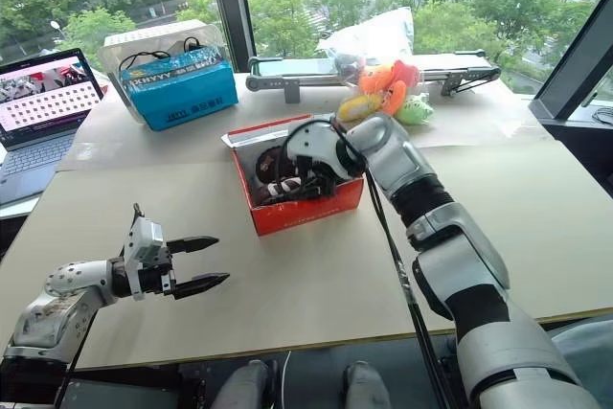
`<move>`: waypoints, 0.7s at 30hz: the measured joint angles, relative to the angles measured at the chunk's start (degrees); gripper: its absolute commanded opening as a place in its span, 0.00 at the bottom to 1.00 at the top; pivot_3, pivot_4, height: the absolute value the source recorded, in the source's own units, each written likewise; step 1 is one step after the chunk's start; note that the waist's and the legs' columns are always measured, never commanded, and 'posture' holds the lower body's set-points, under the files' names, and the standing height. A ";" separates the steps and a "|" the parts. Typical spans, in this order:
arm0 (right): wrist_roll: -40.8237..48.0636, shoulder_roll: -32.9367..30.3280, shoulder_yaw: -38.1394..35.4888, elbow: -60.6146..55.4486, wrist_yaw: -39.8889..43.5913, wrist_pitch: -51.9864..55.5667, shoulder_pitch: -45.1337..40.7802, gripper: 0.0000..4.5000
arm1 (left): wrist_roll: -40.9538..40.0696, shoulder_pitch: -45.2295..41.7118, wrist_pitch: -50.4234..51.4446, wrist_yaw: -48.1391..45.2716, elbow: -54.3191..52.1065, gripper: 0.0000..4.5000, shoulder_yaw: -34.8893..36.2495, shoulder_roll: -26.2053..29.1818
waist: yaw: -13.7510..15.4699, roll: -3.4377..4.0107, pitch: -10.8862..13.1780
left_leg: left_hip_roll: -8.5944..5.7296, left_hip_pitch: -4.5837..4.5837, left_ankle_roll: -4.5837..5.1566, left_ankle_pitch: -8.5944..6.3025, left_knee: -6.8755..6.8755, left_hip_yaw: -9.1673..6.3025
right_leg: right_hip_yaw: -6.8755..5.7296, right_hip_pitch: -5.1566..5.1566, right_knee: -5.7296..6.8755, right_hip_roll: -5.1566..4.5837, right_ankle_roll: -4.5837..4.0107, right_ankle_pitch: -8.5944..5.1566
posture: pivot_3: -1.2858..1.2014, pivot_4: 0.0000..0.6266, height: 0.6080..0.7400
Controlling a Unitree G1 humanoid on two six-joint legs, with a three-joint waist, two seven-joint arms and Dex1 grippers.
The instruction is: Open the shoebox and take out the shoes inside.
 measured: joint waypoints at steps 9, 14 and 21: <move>-4.90 3.98 -0.10 12.02 -0.20 -8.57 -3.58 0.99 | -0.02 1.57 0.00 0.42 -0.66 1.00 0.76 0.01 | -0.09 0.00 0.00 | 0.01 0.06 -0.01 -0.01 0.00 0.02 | 0.04 0.02 0.04 0.00 0.00 0.01 | 0.52 0.24 1.00; -6.55 6.65 -0.51 16.70 -2.73 -9.24 -4.51 0.88 | -0.02 1.83 0.00 0.47 -1.16 1.00 0.84 0.00 | -0.09 0.00 -0.01 | 0.02 0.07 -0.01 -0.01 -0.01 0.03 | 0.05 0.02 0.05 0.01 -0.01 0.01 | 0.52 0.24 1.00; -7.73 7.55 -2.41 18.80 -3.20 -9.38 -5.19 0.39 | 0.01 1.78 -0.05 0.60 -1.15 1.00 1.43 0.00 | -0.14 0.00 -0.01 | 0.02 0.26 -0.07 -0.04 -0.01 0.03 | 0.06 0.19 0.06 0.01 -0.02 0.01 | 0.52 0.24 1.00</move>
